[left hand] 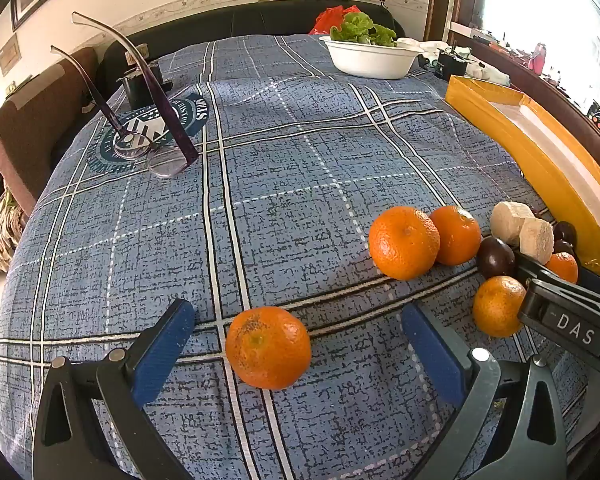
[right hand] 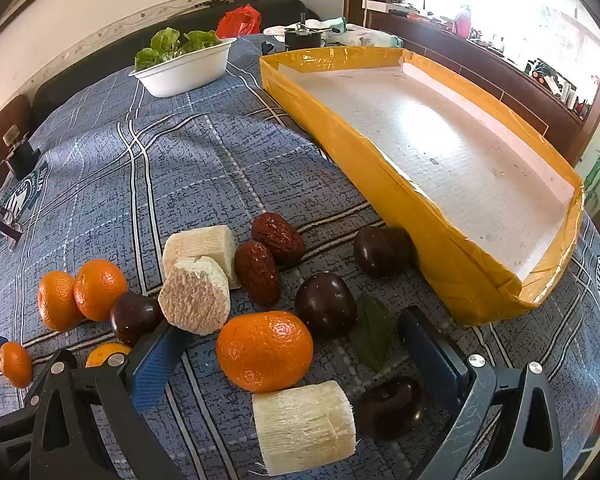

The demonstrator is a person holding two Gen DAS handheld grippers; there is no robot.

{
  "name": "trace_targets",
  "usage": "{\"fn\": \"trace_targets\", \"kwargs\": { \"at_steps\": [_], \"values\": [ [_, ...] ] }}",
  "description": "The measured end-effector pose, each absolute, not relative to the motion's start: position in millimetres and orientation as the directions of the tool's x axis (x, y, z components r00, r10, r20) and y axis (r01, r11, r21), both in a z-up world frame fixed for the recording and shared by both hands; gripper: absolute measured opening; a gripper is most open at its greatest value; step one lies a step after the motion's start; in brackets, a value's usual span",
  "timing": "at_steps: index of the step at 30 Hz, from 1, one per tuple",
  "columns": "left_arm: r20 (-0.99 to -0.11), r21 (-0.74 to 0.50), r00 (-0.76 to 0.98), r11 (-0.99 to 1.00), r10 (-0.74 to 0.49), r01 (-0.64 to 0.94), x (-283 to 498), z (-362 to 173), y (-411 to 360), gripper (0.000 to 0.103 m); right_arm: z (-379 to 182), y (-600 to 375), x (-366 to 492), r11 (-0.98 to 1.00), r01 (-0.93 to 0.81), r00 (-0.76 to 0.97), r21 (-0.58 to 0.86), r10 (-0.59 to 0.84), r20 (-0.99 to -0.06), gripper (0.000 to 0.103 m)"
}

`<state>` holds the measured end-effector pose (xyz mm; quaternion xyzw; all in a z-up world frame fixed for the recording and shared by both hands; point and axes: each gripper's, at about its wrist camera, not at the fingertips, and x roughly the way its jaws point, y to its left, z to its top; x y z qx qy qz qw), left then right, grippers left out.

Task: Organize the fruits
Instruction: 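Move both tools toward the row of fruit on the tablecloth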

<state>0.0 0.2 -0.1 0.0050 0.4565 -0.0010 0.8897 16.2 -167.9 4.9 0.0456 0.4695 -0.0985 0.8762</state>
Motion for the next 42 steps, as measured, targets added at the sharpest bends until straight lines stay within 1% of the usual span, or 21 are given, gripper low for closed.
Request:
{"fn": "trace_targets", "kwargs": {
  "at_steps": [20, 23, 24, 26, 27, 28, 30, 32, 35, 37, 38, 40, 42],
  "values": [
    [-0.812, 0.008, 0.583, 1.0, 0.003, 0.006, 0, 0, 0, 0.103, 5, -168, 16, 0.976, 0.216, 0.535, -0.012, -0.129, -0.835, 0.103],
    [-0.812, 0.008, 0.583, 1.0, 0.003, 0.006, 0, 0, 0, 0.103, 7, -170, 21, 0.993, 0.118, 0.46, -0.005, -0.059, -0.886, 0.103],
    [-0.812, 0.008, 0.583, 1.0, 0.003, 0.006, 0, 0, 0, 0.103, 8, -170, 21, 0.998, 0.056, 0.427, 0.001, -0.023, -0.904, 0.103],
    [-0.812, 0.008, 0.583, 1.0, 0.003, 0.006, 0, 0, 0, 0.103, 10, -166, 19, 0.992, -0.124, 0.35, 0.015, 0.058, -0.935, 0.103],
    [-0.812, 0.008, 0.583, 1.0, 0.003, 0.006, 0, 0, 0, 0.103, 11, -165, 17, 0.983, -0.185, 0.335, 0.019, 0.081, -0.939, 0.101],
    [-0.812, 0.008, 0.583, 1.0, 0.003, 0.006, 0, 0, 0, 0.103, 15, -165, 12, 0.972, -0.236, 0.334, 0.021, 0.101, -0.937, 0.095],
    [-0.812, 0.008, 0.583, 1.0, 0.003, 0.006, 0, 0, 0, 0.103, 28, -173, -4, 0.95, -0.305, 0.355, 0.064, 0.176, -0.918, 0.089],
    [-0.812, 0.008, 0.583, 1.0, 0.003, 0.006, 0, 0, 0, 0.103, 42, -182, -15, 0.929, -0.353, 0.35, 0.11, 0.24, -0.906, 0.088],
    [-0.812, 0.008, 0.583, 1.0, 0.003, 0.006, 0, 0, 0, 0.103, 72, -204, -35, 0.903, -0.406, 0.398, 0.14, 0.313, -0.862, 0.088],
    [-0.812, 0.008, 0.583, 1.0, 0.003, 0.006, 0, 0, 0, 0.103, 83, -216, -40, 0.881, -0.436, 0.373, 0.186, 0.365, -0.853, 0.088],
    [-0.812, 0.008, 0.583, 1.0, 0.003, 0.006, 0, 0, 0, 0.103, 87, -224, -41, 0.867, -0.441, 0.346, 0.231, 0.402, -0.848, 0.087],
    [-0.812, 0.007, 0.583, 1.0, 0.002, 0.006, 0, 0, 0, 0.103, 90, -237, -43, 0.865, -0.424, 0.327, 0.268, 0.423, -0.845, 0.078],
    [-0.812, 0.008, 0.583, 1.0, 0.003, 0.006, 0, 0, 0, 0.103, 89, -244, -45, 0.872, -0.418, 0.315, 0.254, 0.402, -0.86, 0.072]
  ]
}}
